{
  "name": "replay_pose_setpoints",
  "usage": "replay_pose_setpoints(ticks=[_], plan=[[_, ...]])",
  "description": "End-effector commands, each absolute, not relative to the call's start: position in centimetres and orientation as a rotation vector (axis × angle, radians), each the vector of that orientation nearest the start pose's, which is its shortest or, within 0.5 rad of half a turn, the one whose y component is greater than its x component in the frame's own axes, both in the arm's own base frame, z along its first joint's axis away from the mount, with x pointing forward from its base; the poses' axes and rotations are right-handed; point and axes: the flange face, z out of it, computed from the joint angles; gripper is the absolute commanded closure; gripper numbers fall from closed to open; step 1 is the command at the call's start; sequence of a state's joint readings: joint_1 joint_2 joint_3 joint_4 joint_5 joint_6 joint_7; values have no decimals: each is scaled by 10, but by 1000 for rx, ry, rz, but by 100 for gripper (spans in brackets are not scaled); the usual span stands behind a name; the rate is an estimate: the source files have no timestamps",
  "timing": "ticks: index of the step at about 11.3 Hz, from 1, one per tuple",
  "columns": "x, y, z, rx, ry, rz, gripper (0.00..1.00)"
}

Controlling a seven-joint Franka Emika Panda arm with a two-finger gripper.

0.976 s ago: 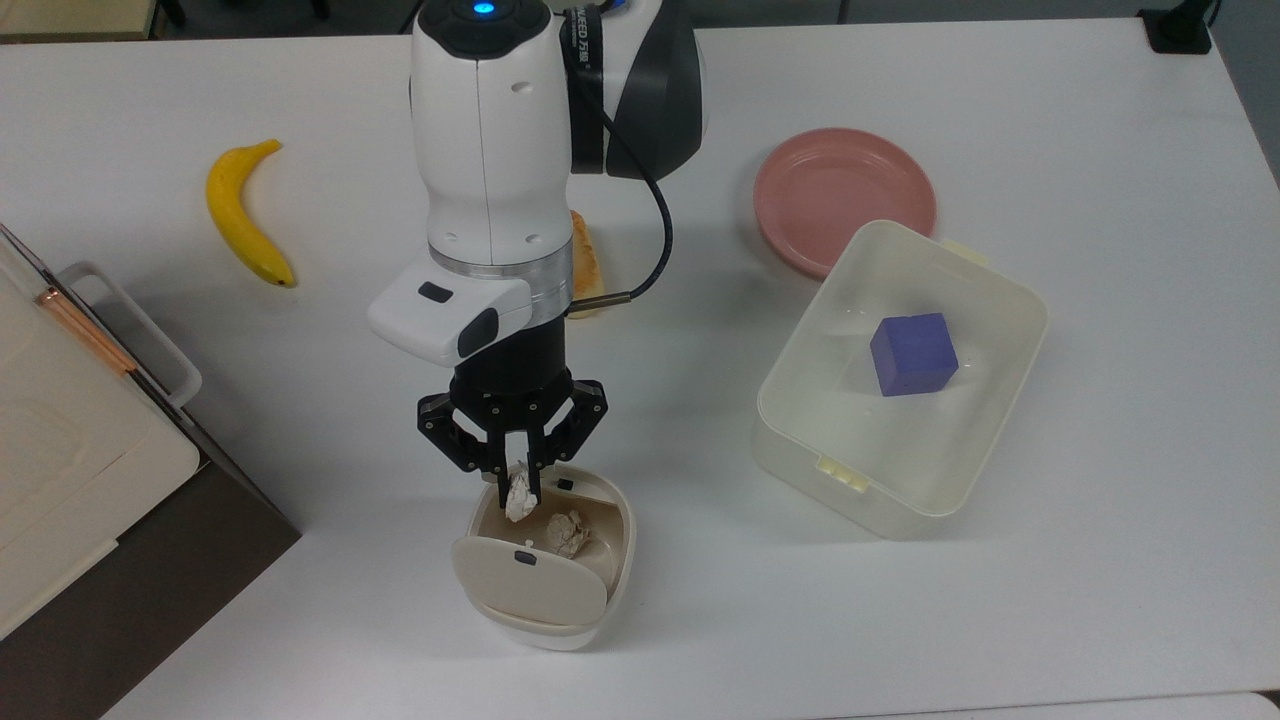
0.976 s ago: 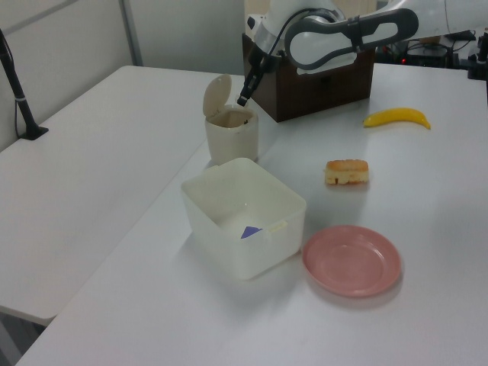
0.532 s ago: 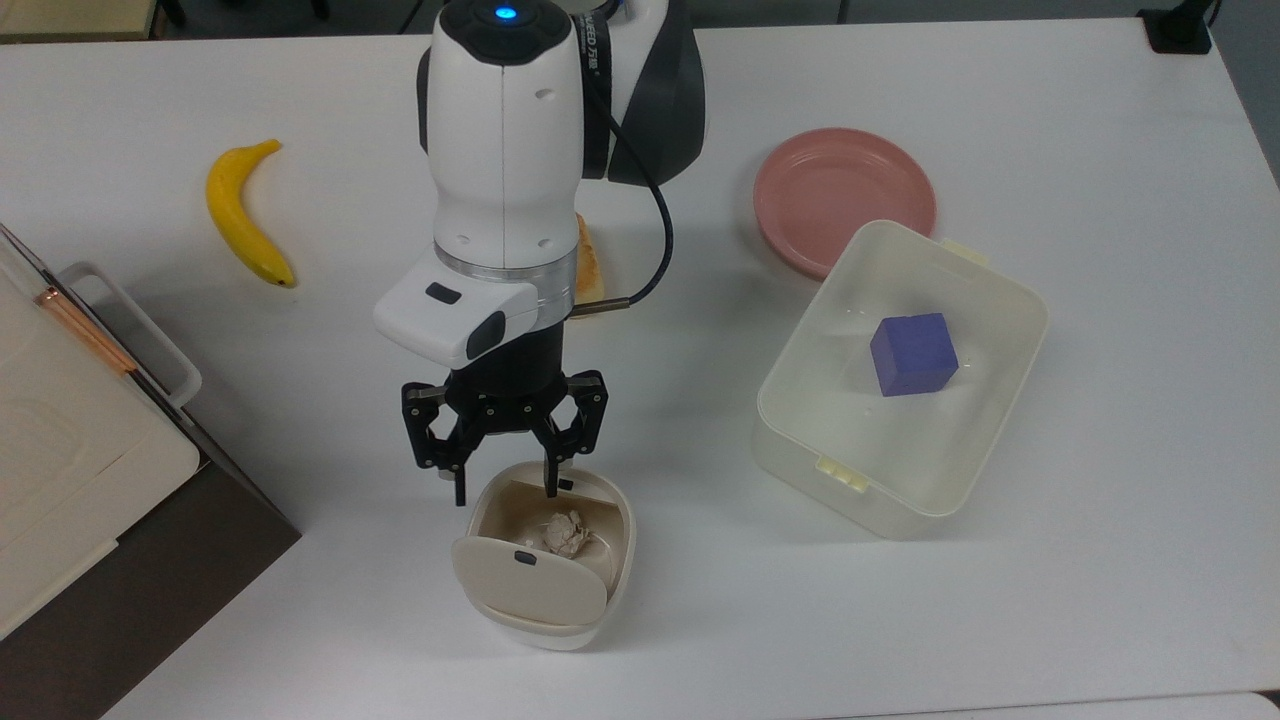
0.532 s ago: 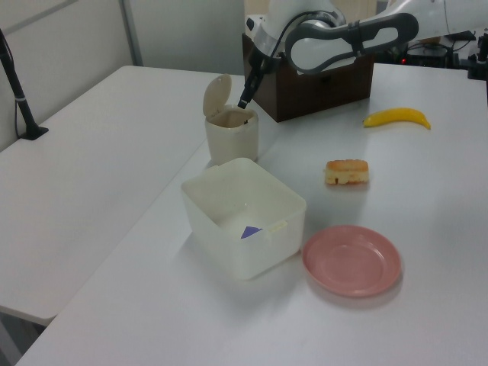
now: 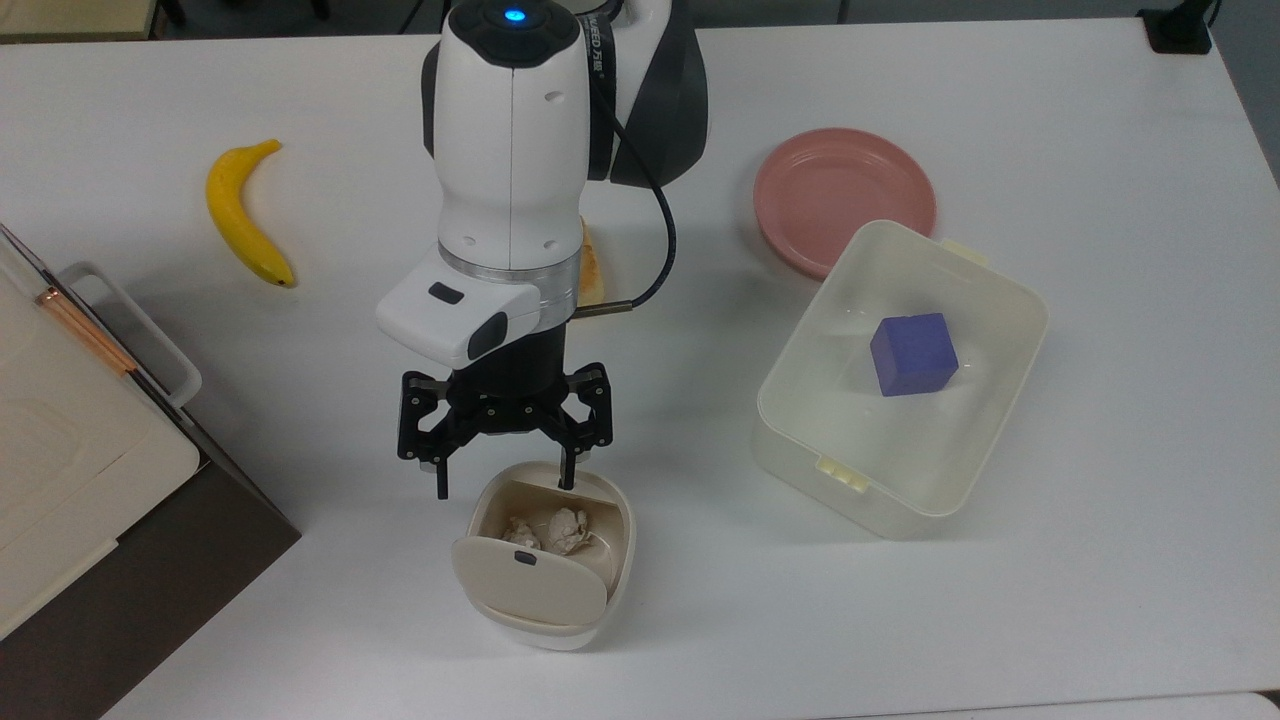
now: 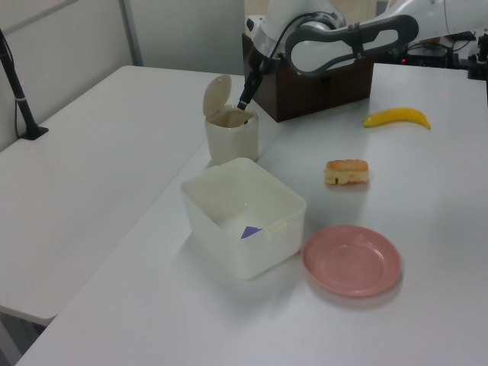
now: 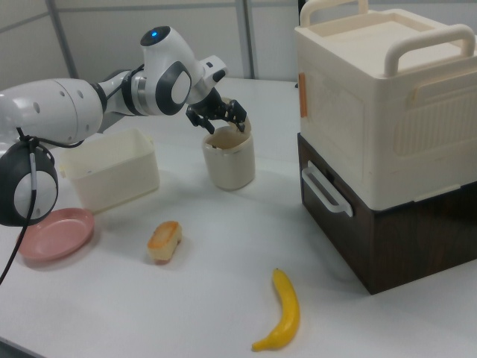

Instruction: Grab it up and put it in the trash

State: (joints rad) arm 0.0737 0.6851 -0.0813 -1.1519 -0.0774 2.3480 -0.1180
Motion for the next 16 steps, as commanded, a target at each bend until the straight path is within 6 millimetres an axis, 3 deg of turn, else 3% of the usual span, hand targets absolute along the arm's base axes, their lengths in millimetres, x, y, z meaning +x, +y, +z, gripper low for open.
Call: replay_pose_setpoints(ticks=[1,5,7,10,12,14,16], plan=[[783,17,462,-3174,-257,-846,0],[767,18,510,-3142,-191,-898,0],[750,17,540,-3157,-177,-827,0],[708,22,551,-3170,-183,-680,0],[677,25,562,-3198,-174,-461,0],[646,19,579,-3194,-142,-271,0],[619,9,595,-3167,-104,-190,0]])
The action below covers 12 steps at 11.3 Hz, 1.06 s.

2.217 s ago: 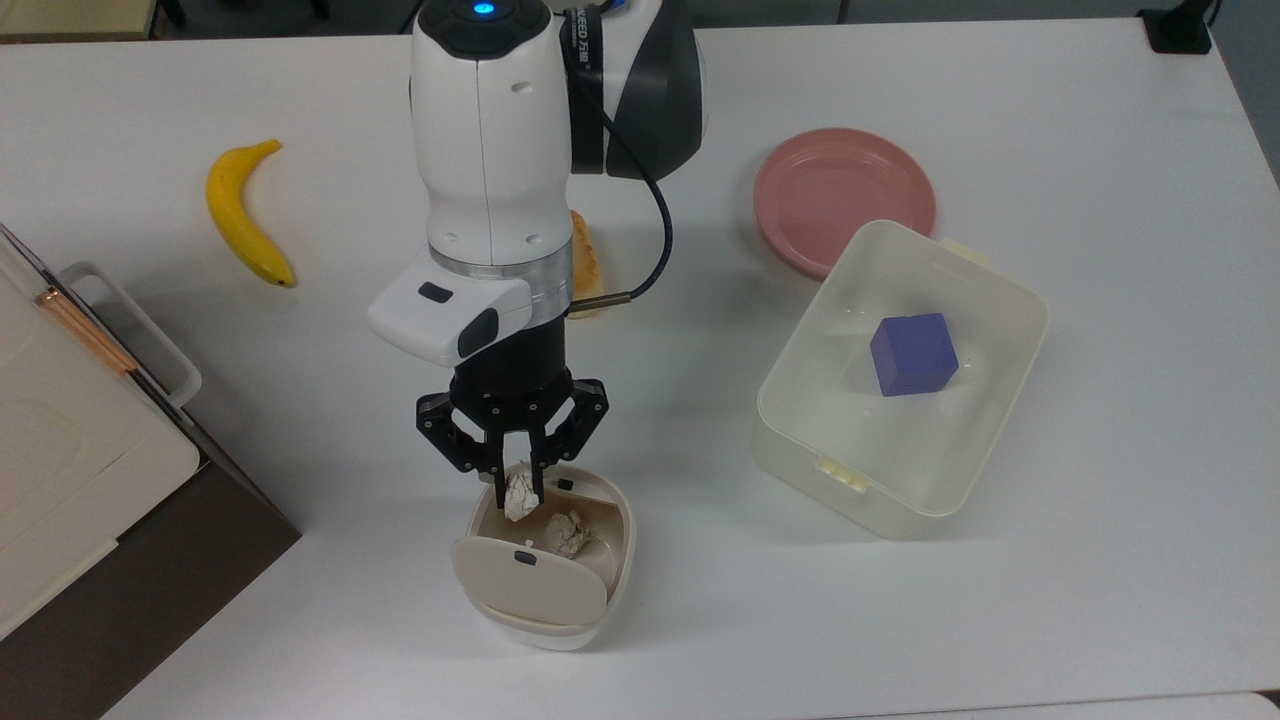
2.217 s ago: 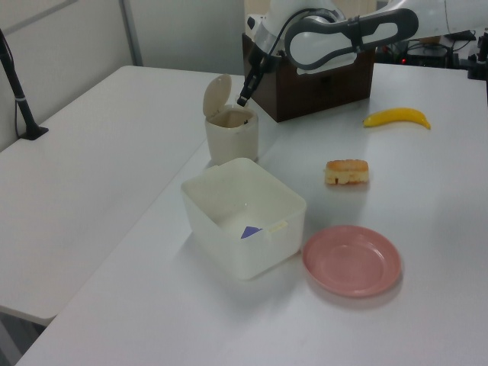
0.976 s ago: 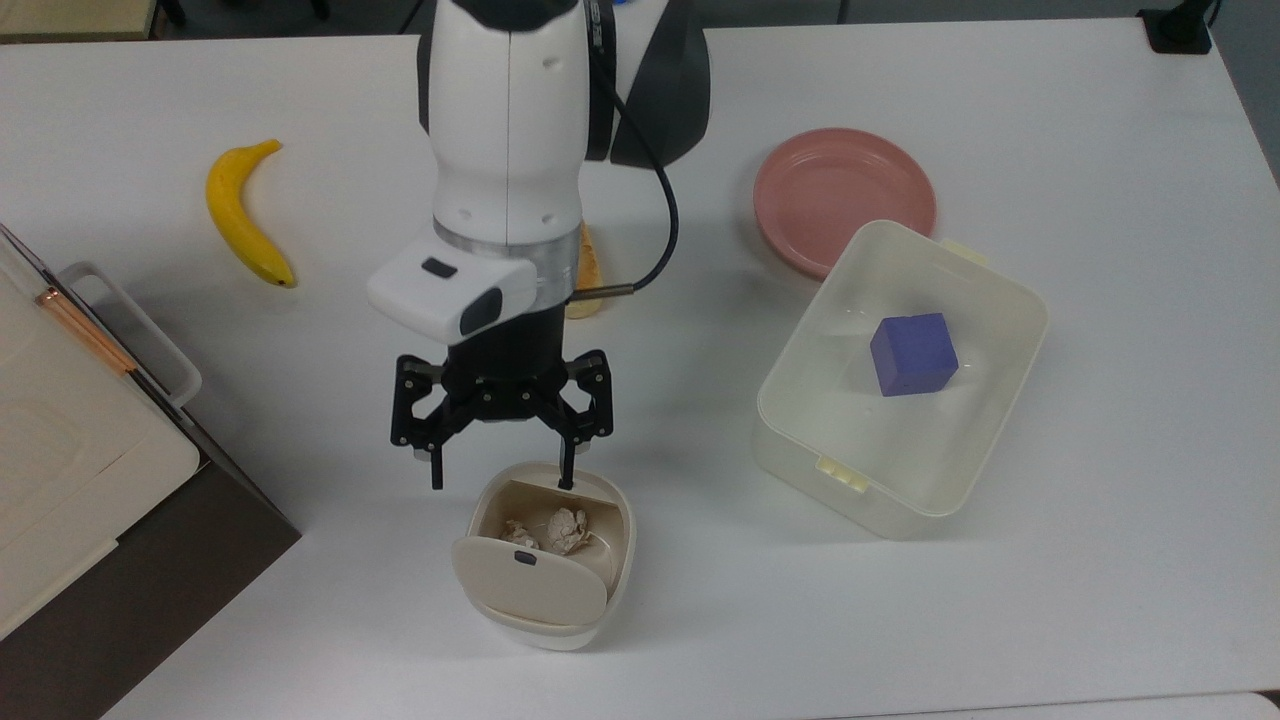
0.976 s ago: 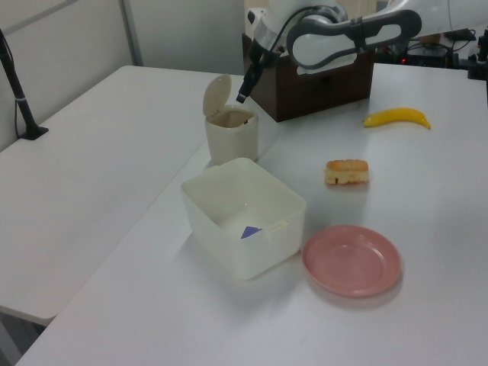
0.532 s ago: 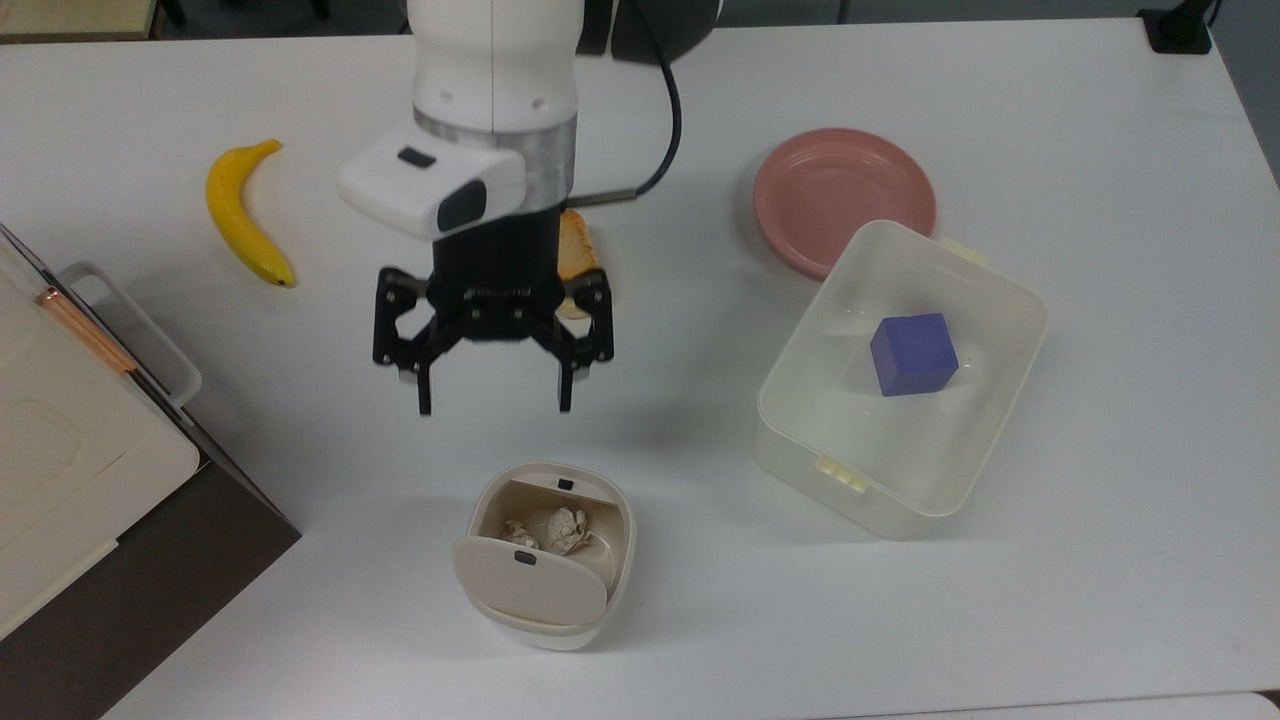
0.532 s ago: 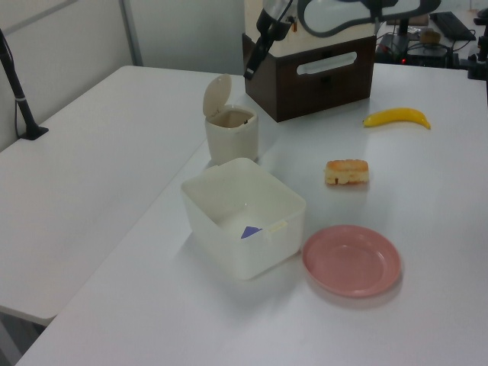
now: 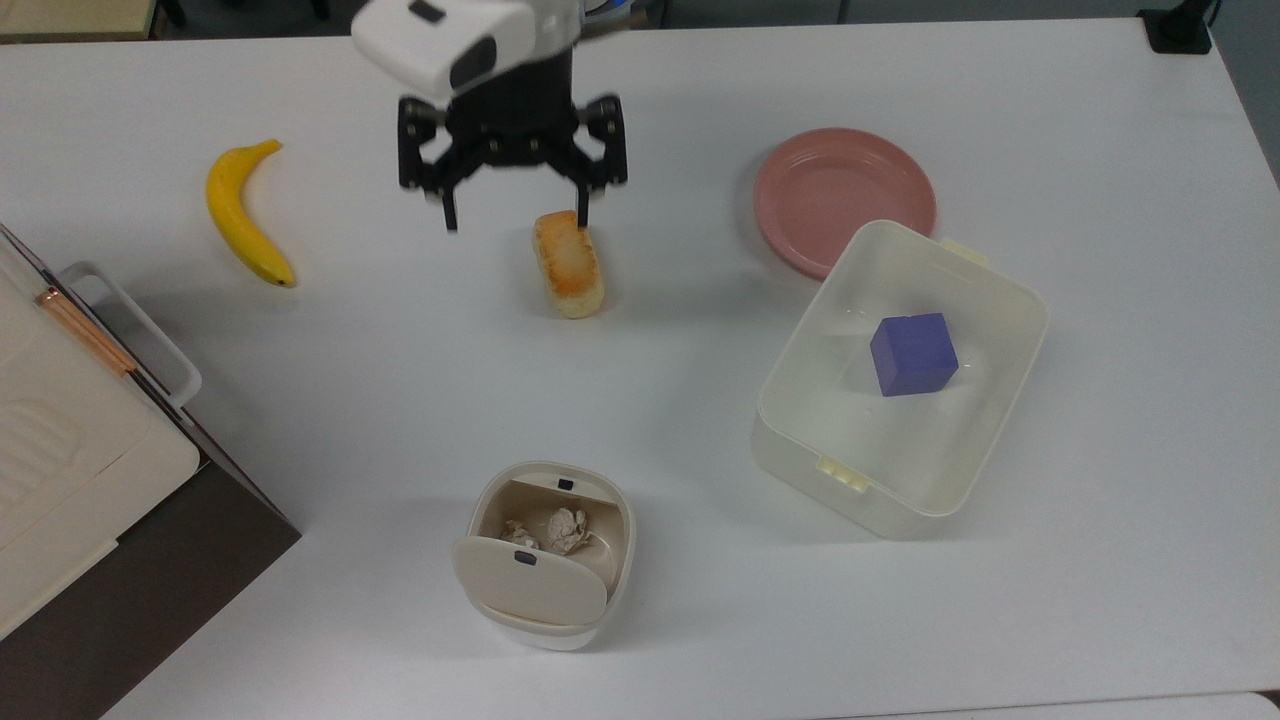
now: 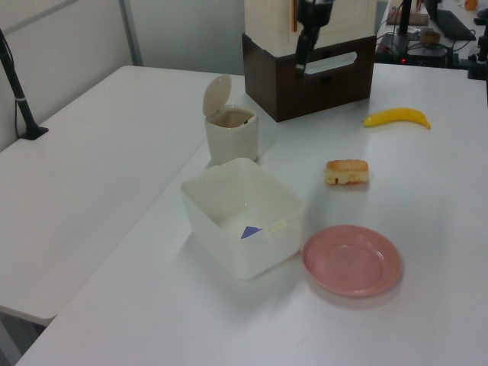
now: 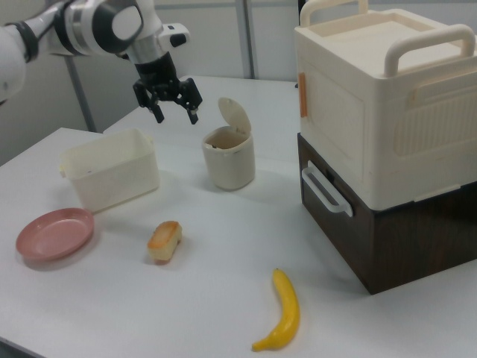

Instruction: Grab it up and put it in the trash

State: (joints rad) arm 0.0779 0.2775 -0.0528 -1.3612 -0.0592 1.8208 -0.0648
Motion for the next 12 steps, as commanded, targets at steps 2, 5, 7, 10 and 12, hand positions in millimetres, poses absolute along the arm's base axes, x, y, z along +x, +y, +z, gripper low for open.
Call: replay_pose_setpoints(ticks=[2,5,7,10,12], plan=[[601,2,603,-3169,-86,-80,0],[580,-3,604,-3168,-48,15,0],[572,-9,601,-3168,-33,30,0],[561,-13,610,-3168,-30,11,0],[562,-17,611,-3165,-18,-1,0]])
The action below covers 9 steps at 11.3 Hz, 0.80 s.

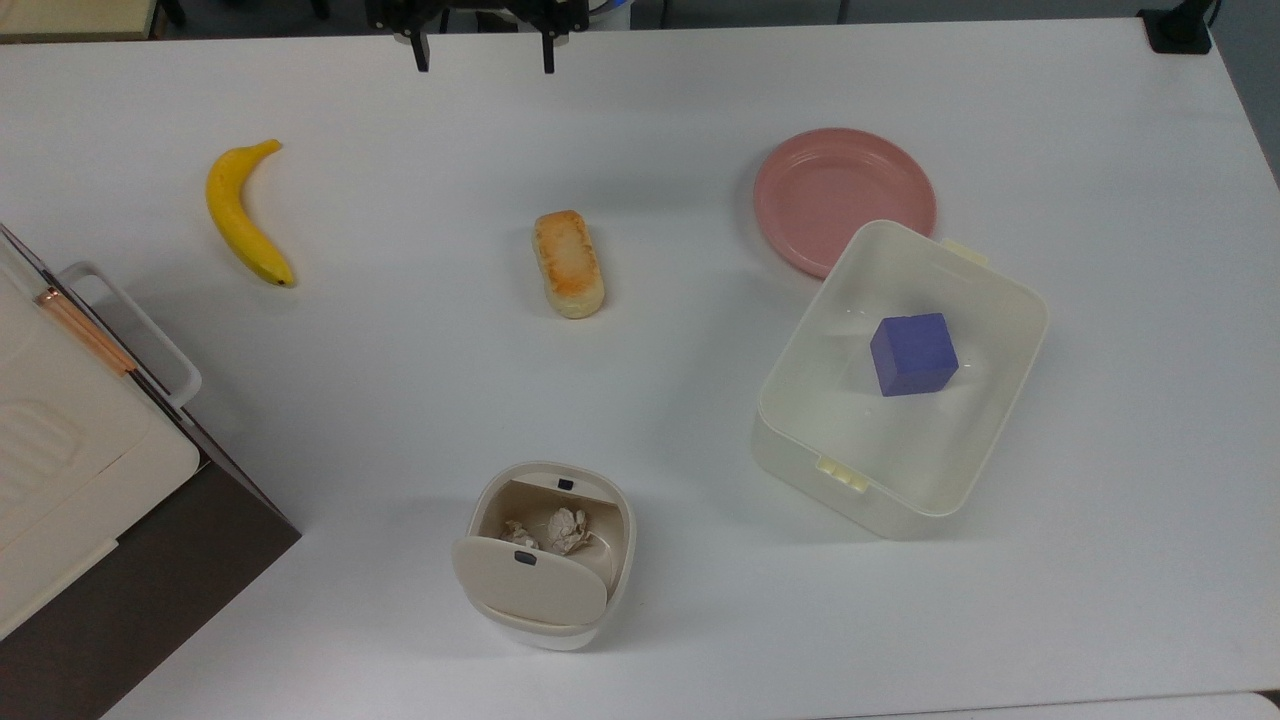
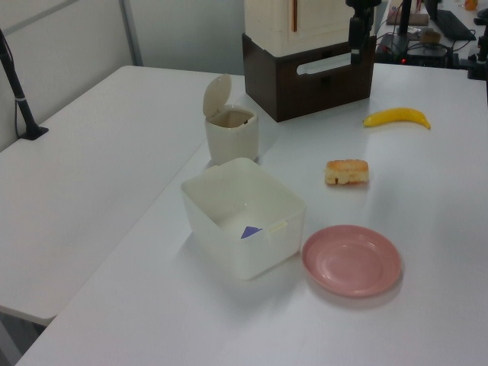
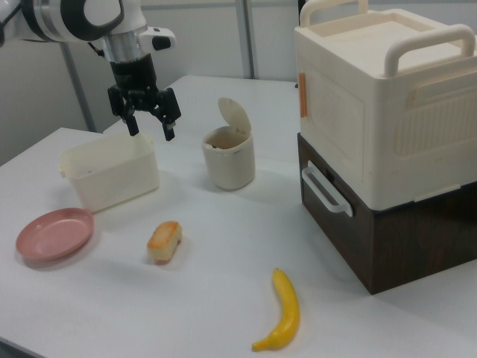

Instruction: Grab it up and put it in the trash

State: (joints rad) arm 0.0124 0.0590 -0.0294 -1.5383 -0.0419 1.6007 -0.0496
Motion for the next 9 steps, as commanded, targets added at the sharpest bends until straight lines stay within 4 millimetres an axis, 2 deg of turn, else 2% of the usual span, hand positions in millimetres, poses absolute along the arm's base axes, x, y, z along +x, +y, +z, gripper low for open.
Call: replay_pose_setpoints(ticks=[1,9], plan=[[562,-19,611,-3165,-18,-4,0],[564,-20,614,-3155,-18,-43,0]])
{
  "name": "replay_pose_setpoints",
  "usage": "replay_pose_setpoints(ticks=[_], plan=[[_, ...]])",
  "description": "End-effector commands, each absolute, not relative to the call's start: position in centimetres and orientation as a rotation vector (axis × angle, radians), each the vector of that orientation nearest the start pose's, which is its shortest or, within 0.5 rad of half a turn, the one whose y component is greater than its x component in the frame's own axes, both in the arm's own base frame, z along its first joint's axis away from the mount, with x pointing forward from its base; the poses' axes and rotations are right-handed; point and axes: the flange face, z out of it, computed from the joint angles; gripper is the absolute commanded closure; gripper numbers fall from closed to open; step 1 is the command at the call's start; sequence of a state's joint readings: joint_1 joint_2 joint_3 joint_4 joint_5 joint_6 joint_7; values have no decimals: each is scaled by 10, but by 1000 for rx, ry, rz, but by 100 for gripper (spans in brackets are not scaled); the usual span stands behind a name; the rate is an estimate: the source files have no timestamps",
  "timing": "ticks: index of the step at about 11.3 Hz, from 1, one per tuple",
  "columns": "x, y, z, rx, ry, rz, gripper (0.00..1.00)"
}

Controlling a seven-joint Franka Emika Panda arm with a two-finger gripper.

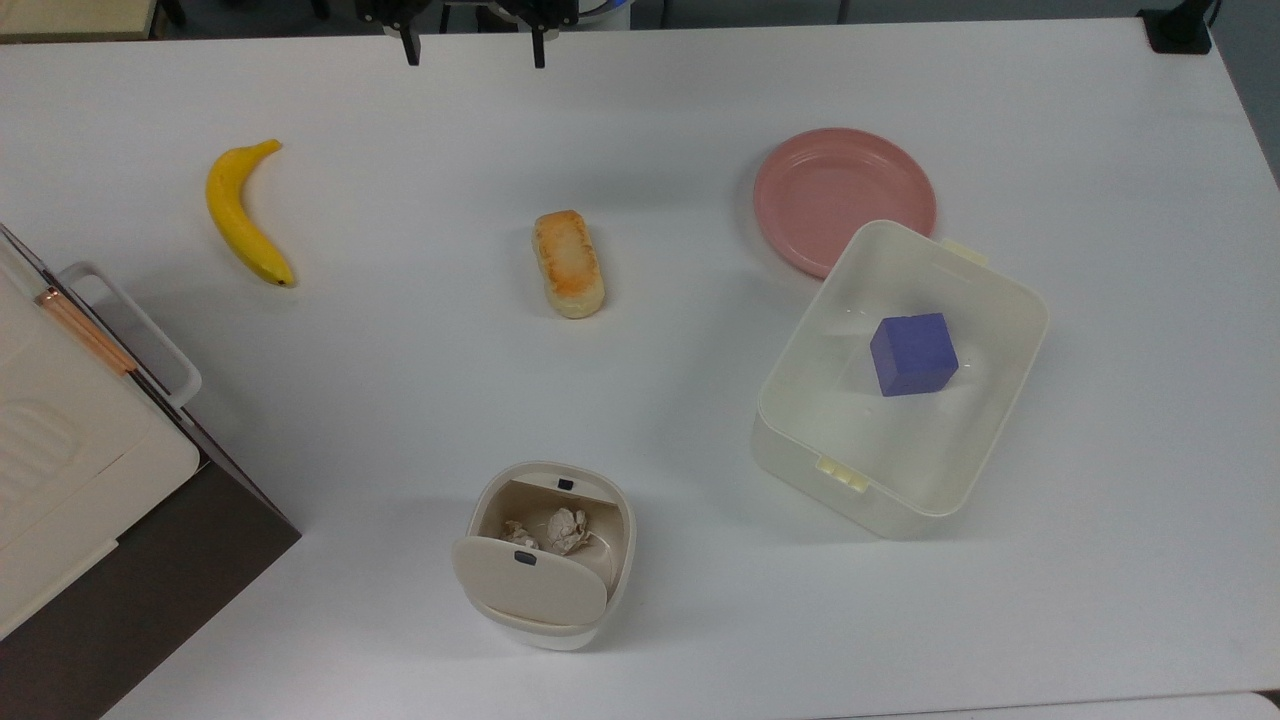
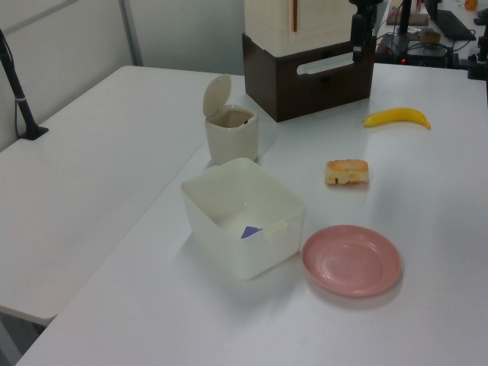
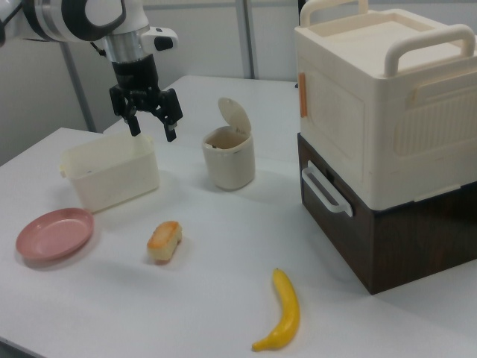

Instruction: Grab it up and put it in the trash

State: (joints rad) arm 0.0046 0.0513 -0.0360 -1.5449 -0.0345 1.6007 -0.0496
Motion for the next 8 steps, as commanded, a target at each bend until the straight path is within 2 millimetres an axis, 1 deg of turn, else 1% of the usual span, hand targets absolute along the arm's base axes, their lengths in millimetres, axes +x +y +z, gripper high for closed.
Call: replay_pose_setpoints(ticks=[1,8], plan=[[565,-19,615,-3154,-20,-50,0],[565,-19,613,-3136,-35,-46,0]])
